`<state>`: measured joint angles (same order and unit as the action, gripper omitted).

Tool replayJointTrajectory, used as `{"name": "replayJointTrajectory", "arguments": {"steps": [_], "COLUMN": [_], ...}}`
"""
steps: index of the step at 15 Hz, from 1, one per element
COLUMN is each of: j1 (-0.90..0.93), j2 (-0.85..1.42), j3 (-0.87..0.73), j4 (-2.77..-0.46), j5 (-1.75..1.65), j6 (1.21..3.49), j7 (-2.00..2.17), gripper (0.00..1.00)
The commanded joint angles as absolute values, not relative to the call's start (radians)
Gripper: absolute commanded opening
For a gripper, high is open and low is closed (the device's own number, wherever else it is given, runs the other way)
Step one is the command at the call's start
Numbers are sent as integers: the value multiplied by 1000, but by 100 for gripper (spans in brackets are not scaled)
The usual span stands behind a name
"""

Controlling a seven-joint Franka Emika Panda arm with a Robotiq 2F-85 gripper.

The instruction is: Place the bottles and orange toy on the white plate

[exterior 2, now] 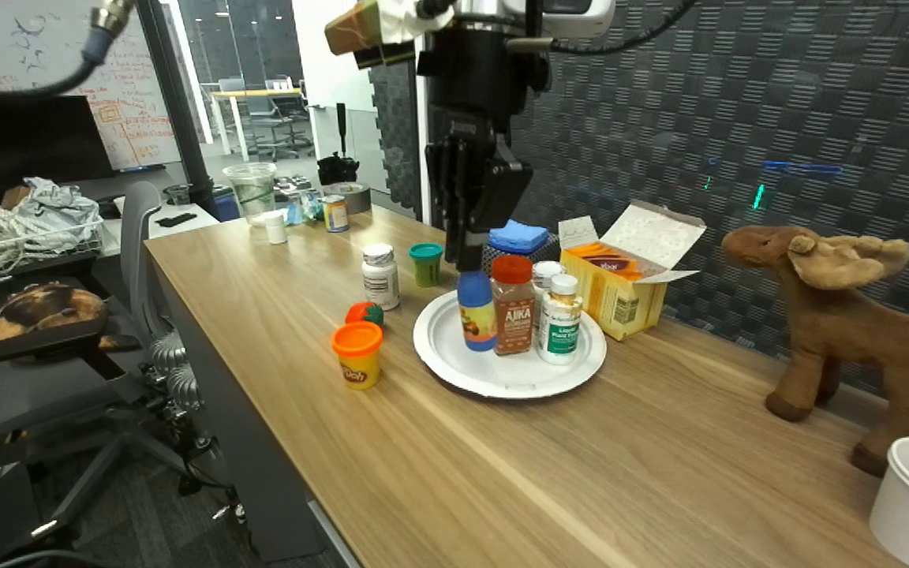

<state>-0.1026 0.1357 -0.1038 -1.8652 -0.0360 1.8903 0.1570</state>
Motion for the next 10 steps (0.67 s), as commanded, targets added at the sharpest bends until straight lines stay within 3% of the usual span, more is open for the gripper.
{"name": "replayJointTrajectory", "arguments": {"steps": [1, 10], "j1": [-110, -128], "j2": [221, 321], "j3": [-108, -114], "j4": [-1752, -1679], "j5": [-5, 23], "j6": [1859, 1884], "j7": [140, 157], "gripper": [5, 5]}}
